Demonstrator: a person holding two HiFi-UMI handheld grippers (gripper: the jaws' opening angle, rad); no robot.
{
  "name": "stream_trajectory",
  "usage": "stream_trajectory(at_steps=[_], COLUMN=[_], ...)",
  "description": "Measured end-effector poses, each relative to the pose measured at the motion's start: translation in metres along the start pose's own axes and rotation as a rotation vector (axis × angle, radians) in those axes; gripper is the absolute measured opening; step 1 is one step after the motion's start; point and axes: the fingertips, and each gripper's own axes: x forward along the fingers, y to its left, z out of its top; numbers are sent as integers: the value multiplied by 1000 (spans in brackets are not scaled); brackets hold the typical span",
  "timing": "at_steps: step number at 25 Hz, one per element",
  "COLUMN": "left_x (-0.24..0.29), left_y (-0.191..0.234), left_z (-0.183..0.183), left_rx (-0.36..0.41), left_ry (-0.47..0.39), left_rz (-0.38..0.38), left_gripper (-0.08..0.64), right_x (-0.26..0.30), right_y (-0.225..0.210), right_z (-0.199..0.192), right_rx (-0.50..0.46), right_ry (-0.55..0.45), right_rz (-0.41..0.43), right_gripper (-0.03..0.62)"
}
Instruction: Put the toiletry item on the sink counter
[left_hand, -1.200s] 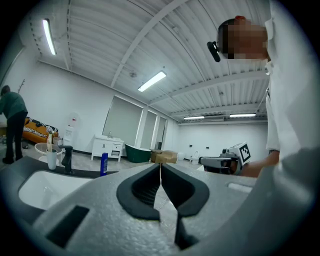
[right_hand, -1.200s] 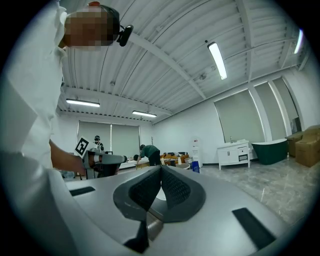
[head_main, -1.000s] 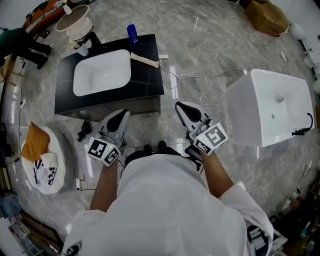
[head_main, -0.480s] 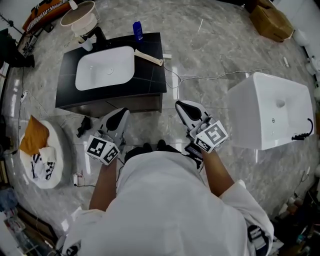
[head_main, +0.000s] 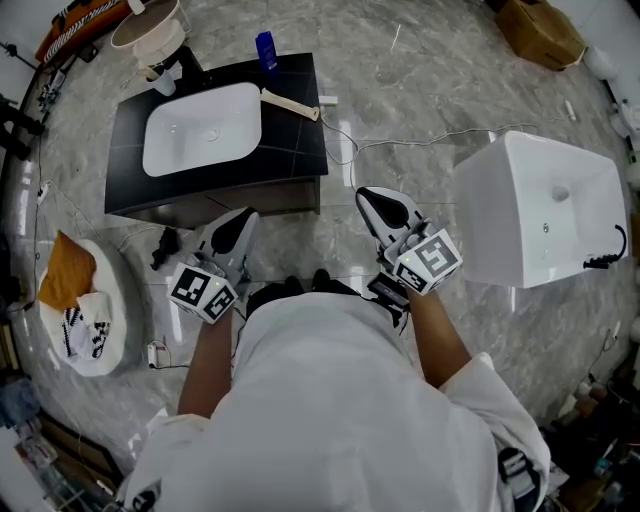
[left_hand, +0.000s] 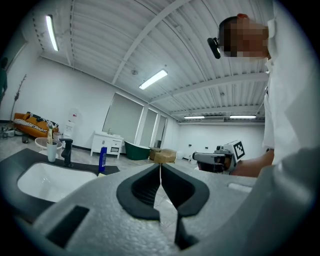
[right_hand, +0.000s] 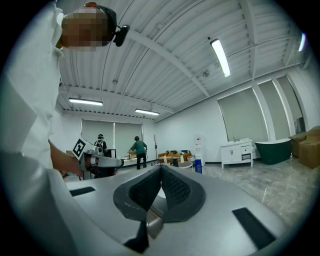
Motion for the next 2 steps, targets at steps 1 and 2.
stream_trajectory(at_steps=[1,2], left_x=[2,4], left_y=[0,0], left_z=[-1,-2], left_rx=[1,2], left_ry=[1,1], left_rz=[-4,-9], left_gripper=[23,23], right_x=[0,0], right_y=[-1,-2], right_z=[-2,-3], right_rx=[2,4], right_ry=[3,5], right_rz=[0,0], right_gripper=[14,14])
